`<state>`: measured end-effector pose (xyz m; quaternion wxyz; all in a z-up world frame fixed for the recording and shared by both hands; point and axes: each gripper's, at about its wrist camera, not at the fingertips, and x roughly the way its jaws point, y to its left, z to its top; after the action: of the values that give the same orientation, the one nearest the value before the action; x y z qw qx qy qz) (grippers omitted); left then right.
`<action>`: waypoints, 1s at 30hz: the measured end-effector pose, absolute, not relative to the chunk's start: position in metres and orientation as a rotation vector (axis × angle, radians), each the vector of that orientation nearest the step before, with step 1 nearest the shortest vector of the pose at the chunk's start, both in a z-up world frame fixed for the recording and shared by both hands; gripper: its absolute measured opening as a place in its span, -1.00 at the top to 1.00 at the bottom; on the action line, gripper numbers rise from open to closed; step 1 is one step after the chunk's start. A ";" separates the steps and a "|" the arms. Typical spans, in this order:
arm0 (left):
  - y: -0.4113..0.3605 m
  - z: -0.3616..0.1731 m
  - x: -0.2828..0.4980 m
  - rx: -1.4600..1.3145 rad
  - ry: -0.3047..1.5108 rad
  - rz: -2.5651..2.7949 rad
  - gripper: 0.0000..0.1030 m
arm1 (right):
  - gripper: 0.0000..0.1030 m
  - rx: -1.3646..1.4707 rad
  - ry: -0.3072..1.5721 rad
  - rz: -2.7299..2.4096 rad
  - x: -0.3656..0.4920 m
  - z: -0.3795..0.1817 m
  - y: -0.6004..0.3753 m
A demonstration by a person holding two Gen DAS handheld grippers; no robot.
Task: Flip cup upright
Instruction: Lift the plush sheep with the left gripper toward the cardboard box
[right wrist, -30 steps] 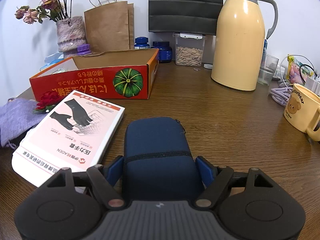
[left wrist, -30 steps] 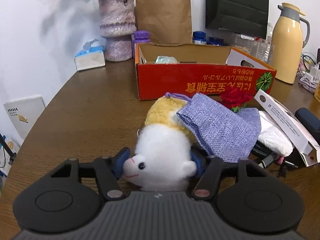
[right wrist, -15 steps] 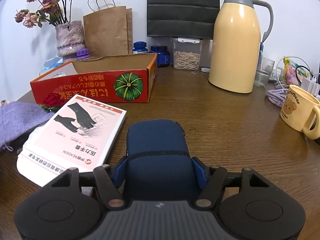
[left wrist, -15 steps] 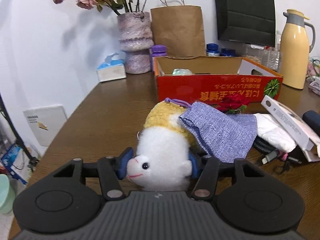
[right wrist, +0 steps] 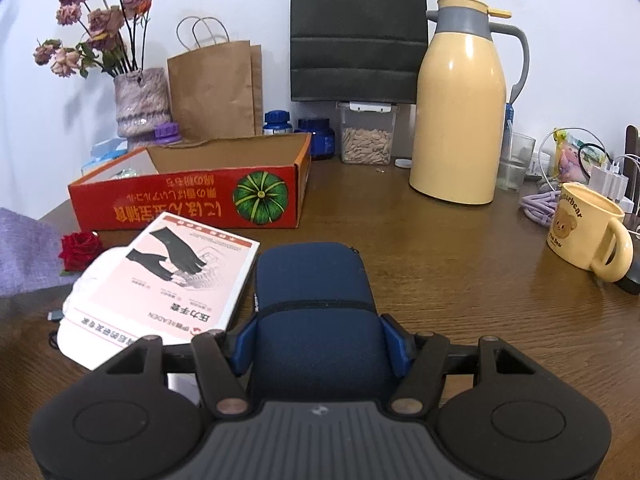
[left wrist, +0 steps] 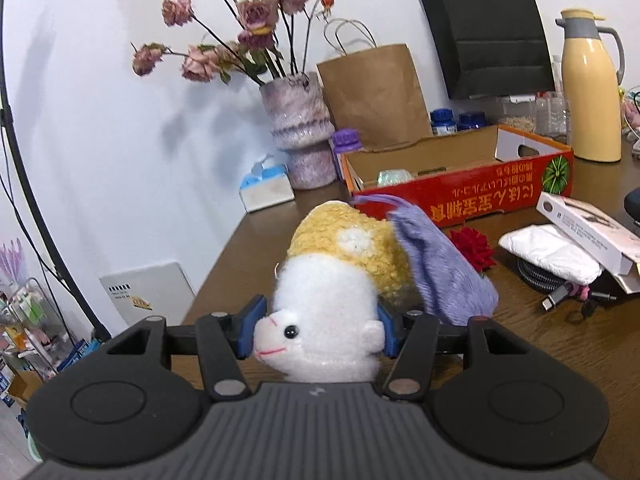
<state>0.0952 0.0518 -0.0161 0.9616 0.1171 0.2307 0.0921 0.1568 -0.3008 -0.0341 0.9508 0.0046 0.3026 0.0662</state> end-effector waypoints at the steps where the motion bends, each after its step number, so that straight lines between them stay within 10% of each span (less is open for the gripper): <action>1: 0.052 -0.013 0.093 0.236 0.461 0.188 -0.11 | -0.20 0.012 0.610 0.134 0.156 -0.033 -0.301; 30: 0.031 0.042 0.125 0.043 0.379 0.062 -0.11 | -0.20 0.047 0.448 0.262 0.155 0.021 -0.260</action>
<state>0.1251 0.0308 0.0418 0.9814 0.0211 0.1885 0.0308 0.1552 -0.2600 0.0212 0.9663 0.0230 0.2213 0.1295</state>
